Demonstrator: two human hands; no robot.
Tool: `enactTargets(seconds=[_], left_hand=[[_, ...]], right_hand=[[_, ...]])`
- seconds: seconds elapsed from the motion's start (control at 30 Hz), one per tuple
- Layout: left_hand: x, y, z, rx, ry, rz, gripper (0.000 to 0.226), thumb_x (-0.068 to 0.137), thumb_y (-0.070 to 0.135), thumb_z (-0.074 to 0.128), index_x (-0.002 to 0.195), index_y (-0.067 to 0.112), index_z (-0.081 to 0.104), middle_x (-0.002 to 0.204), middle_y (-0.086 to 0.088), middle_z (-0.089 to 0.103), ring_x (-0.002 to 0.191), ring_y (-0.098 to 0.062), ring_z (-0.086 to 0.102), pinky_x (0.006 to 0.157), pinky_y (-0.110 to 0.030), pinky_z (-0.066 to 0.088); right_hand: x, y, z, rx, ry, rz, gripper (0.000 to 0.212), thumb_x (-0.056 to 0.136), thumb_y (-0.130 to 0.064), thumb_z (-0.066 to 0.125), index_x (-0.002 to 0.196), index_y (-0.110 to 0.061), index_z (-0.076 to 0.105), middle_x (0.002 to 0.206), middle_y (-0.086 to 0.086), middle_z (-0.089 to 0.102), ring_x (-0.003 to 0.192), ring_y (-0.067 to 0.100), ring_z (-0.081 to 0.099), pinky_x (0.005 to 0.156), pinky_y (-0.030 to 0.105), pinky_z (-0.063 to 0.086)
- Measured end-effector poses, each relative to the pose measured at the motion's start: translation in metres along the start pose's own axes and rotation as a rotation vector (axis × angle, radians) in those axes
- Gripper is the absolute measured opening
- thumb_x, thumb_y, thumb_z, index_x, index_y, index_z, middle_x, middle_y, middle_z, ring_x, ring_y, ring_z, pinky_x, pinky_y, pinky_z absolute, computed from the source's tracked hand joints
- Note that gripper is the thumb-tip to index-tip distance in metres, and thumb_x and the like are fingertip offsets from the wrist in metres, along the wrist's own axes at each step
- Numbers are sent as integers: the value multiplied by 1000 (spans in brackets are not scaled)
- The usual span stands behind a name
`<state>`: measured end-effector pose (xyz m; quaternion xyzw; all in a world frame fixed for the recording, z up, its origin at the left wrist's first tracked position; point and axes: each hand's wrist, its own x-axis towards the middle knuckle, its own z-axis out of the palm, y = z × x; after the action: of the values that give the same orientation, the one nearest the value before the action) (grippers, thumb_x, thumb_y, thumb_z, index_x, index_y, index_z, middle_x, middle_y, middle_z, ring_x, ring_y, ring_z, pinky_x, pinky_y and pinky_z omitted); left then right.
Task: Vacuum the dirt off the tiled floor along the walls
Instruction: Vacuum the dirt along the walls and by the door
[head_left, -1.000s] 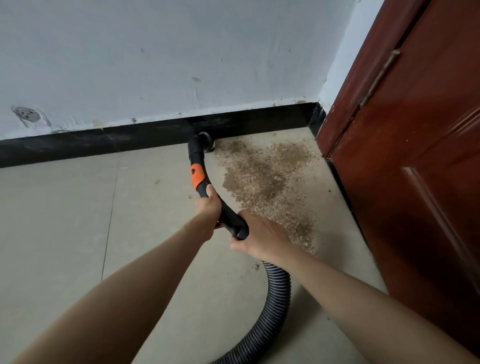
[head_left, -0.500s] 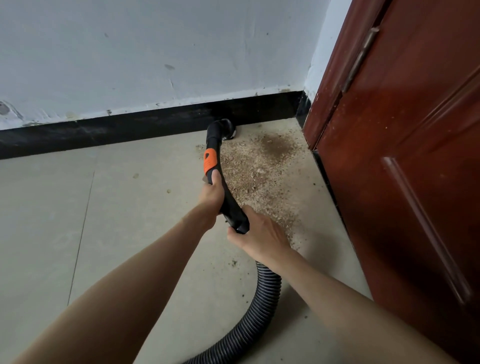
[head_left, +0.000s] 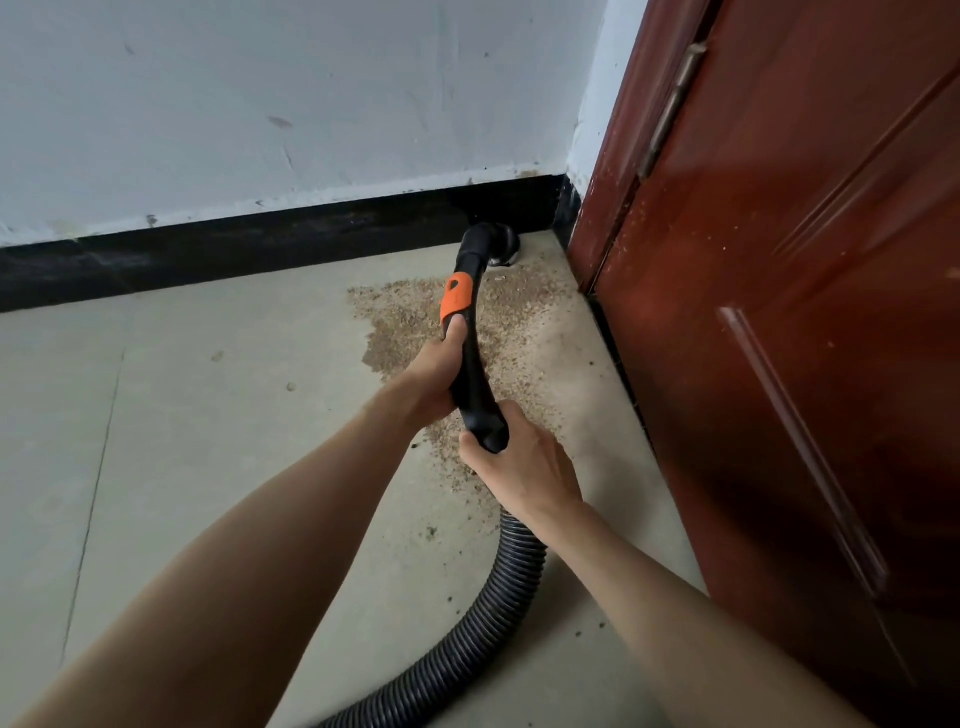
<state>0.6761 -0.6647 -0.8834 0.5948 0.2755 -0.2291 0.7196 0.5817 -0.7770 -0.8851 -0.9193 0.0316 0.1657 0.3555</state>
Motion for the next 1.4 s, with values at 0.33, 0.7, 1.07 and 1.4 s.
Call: enactTargets(seconds=[0.33,0.7,1.07,1.4], left_hand=[[17,16,19,83,-79,9,49,100,45,36,111,-2,45,82,-8,52,71,-19,53,65,-29,48],[19,14,26,160,-158,0,45,101,44,34,103,0,45,79,-7,48,68,-18,48,65,-30,47],[7,11,16,112,-231,-71,41,101,43,34,104,4,45,79,-7,49,68,-17,48,66,-28,46],[-18,4,13,166,-251,-95,41,100,42,37,106,2,47,82,-7,50,72,-18,50,67,-29,47]], right_hand=[[13,-1,-9,89,67,56,29,89,-50,53,104,-26,49,85,0,62,80,25,59,65,35,45],[19,10,-2,296,30,139,30,92,-56,48,90,-26,49,83,-3,60,82,20,62,74,36,52],[10,0,9,306,112,119,36,95,-53,46,95,-17,50,81,0,58,81,25,62,67,34,48],[-18,-7,14,374,135,149,28,94,-53,47,86,-26,48,83,-3,58,85,24,61,68,33,47]])
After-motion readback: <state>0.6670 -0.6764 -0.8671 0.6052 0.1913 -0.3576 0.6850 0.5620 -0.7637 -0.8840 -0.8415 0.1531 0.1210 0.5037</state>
